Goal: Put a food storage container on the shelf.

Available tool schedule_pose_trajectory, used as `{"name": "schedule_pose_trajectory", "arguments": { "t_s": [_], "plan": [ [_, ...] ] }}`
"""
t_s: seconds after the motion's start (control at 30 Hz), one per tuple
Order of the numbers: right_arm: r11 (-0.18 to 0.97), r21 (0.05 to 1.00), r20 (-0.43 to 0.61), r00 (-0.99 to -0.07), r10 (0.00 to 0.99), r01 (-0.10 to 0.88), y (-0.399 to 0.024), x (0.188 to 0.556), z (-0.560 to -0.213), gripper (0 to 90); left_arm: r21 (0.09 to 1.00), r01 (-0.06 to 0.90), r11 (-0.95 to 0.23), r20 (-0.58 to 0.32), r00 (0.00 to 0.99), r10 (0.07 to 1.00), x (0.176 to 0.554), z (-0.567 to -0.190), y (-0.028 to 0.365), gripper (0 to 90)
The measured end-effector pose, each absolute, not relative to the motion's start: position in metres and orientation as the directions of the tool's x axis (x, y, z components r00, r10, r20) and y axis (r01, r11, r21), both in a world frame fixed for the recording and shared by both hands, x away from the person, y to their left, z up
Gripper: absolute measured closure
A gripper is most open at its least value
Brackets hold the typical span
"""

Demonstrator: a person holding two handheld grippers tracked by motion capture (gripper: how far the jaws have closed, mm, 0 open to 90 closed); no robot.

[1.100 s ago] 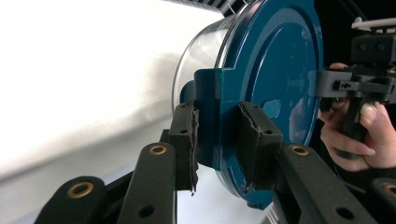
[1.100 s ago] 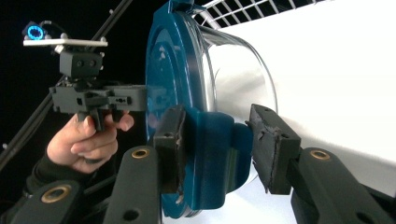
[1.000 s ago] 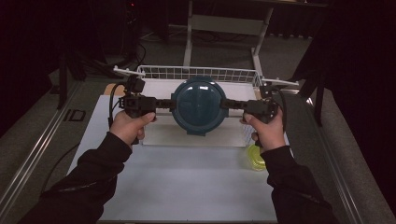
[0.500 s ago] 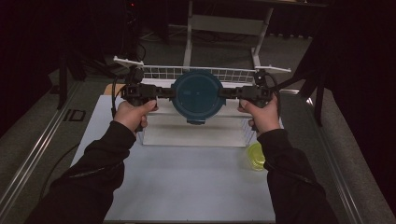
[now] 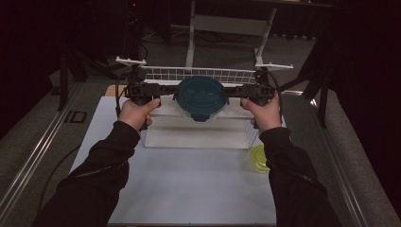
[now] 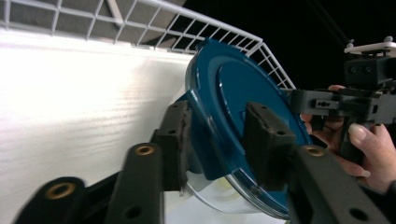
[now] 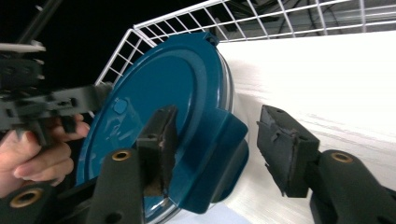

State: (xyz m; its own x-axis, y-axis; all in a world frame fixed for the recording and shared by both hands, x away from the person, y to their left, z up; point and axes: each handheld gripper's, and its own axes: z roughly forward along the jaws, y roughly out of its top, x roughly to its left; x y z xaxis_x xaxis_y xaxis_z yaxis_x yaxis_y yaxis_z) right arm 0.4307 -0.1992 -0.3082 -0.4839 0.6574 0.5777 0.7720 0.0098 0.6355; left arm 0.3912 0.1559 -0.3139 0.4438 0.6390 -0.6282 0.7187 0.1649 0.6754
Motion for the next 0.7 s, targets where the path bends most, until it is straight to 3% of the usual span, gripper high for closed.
{"name": "schedule_pose_trajectory", "arguments": {
  "t_s": [0.27, 0.47, 0.57, 0.7],
  "plan": [
    [0.023, 0.729, 0.485, -0.539, 0.688, 0.685, -0.207, 0.406, -0.288, 44.6, 0.766, 0.632, 0.119, -0.542, 0.535, 0.648, 0.362, -0.309, 0.162, 54.9],
    [0.051, 0.763, 0.484, -0.621, 0.617, 0.645, -0.195, 0.372, -0.281, 51.9, 0.813, 0.579, 0.064, -0.478, 0.600, 0.641, 0.337, -0.319, 0.157, 48.4],
    [0.087, 0.770, 0.473, -0.657, 0.587, 0.632, -0.185, 0.356, -0.285, 65.9, 0.825, 0.564, 0.037, -0.454, 0.621, 0.639, 0.327, -0.328, 0.155, 47.9],
    [0.123, 0.768, 0.476, -0.687, 0.549, 0.629, -0.172, 0.341, -0.298, 86.2, 0.841, 0.541, 0.018, -0.431, 0.649, 0.628, 0.314, -0.339, 0.154, 40.7]
  ]
}}
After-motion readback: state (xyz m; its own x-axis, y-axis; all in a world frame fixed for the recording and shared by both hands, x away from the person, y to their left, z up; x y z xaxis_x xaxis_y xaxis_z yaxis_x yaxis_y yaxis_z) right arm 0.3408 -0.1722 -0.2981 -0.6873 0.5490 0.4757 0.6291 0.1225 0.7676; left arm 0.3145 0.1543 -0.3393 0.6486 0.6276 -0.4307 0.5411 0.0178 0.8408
